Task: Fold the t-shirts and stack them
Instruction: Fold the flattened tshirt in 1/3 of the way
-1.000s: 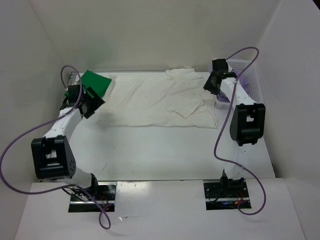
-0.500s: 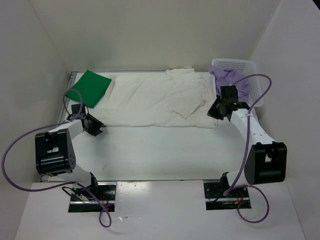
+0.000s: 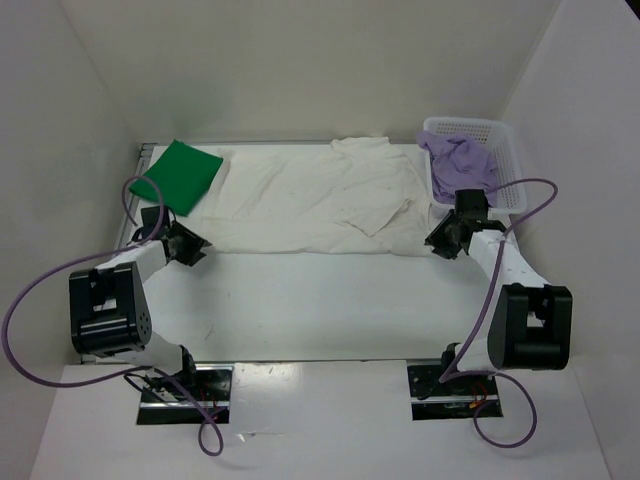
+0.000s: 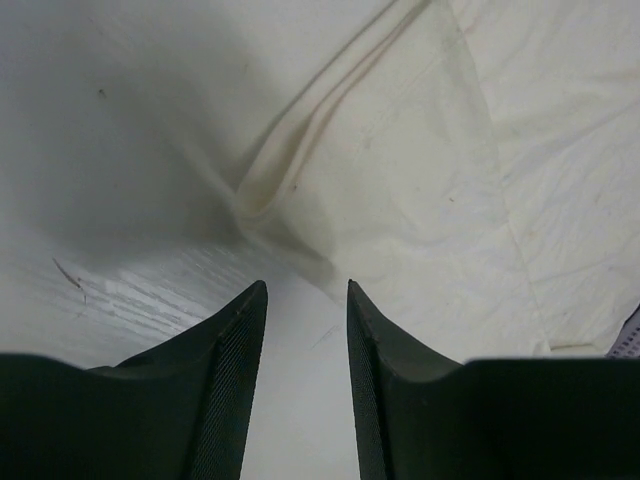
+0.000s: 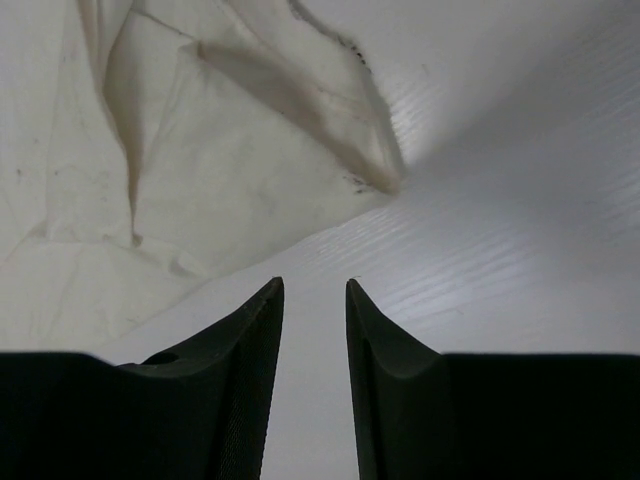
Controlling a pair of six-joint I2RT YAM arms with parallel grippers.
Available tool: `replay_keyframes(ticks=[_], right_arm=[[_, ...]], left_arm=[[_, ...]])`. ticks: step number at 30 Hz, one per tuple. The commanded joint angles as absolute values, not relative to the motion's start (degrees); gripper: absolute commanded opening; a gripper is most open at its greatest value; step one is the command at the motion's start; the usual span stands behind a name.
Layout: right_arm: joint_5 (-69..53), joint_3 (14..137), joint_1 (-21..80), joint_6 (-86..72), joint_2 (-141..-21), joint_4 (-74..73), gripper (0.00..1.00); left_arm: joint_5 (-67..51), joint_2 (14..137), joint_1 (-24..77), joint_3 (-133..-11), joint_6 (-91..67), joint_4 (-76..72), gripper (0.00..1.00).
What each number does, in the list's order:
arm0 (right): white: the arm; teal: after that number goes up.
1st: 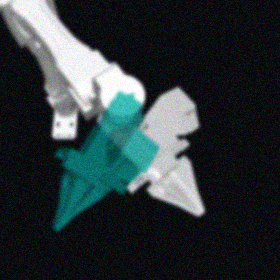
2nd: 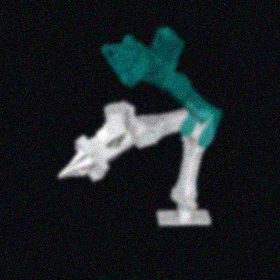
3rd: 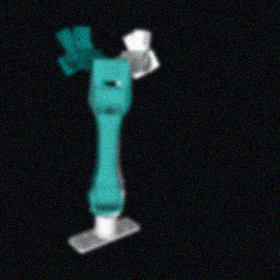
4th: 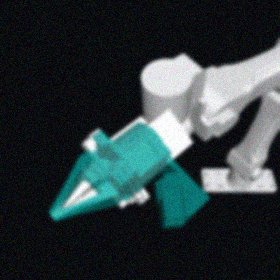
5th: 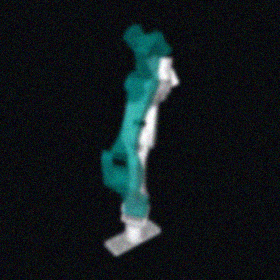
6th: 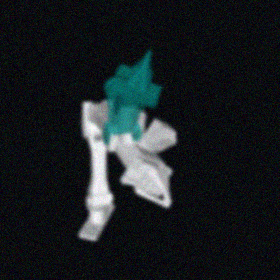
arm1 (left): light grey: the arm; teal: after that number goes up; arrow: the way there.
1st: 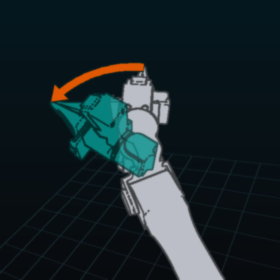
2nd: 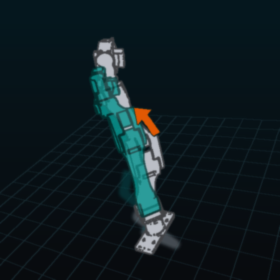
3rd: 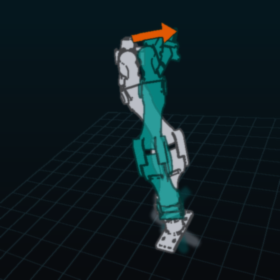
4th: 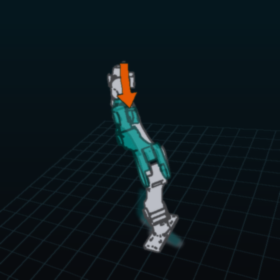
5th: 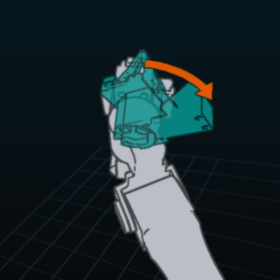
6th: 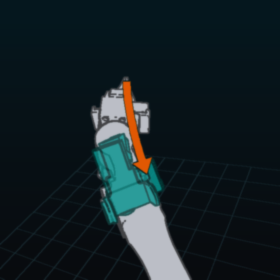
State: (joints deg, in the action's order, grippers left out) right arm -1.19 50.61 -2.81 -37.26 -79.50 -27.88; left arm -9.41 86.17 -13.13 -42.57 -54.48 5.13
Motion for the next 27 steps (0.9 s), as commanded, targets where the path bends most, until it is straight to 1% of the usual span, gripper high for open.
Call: replay_keyframes(ticks=[1, 3, 4, 6, 10, 11, 12, 18, 19, 25, 26, 27], right_arm=[[-2.37, 47.73, -4.13, -41.91, -76.99, -23.47, 0.37], [-2.9, 46.06, -4.65, -42.45, -76.99, -22.07, 0.37], [-2.9, 46.05, -4.66, -42.45, -76.99, -22.06, 0.39], [-1.33, 44.83, -4.66, -43.15, -76.99, -22.06, 0.42], [1.75, 43.68, -6.14, -45.96, -76.38, -20.84, 0.44], [1.76, 42.38, -6.15, -45.97, -76.38, -20.31, 0.46], [1.76, 42.36, -7.63, -46.66, -76.38, -19.69, 0.47], [0.7, 41.66, -8.17, -48.42, -81.65, -14.42, 0.47], [0.7, 41.66, -8.17, -48.43, -82.17, -12.33, 0.44], [0.7, 44.55, -8.17, -49.56, -88.5, -11.6, 0.44], [1.23, 44.56, -8.17, -49.57, -89.9, -10.91, 0.37], [1.23, 45.95, -8.17, -49.57, -90.61, -10.9, 0.35]], left_arm=[[-8.96, 89.03, -13.36, -44.3, -56.16, 2.91, 0.45], [-8.96, 89.82, -13.36, -44.3, -56.16, 2.37, 0.45], [-8.96, 89.82, -13.36, -44.3, -56.16, 2.37, 0.45], [-8.44, 91.66, -13.36, -44.82, -56.16, 2.37, 0.42], [-7.82, 92.81, -13.89, -46.05, -56.16, 0.97, 0.29], [-7.82, 92.81, -13.89, -46.05, -56.16, 0.97, 0.22], [-7.82, 93.42, -13.89, -46.66, -56.16, 0.44, 0.2], [-9.14, 96.24, -13.89, -47.46, -54.93, 1.49, 0.08], [-9.14, 96.24, -13.89, -47.46, -54.32, 1.49, 0.06], [-8.61, 95.71, -13.89, -48.08, -52.56, 3.96, 0.01], [-8.61, 95.71, -13.89, -48.08, -52.56, 3.96, 0.0], [-8.61, 95.71, -13.89, -48.6, -52.04, 4.56, 0.0]])
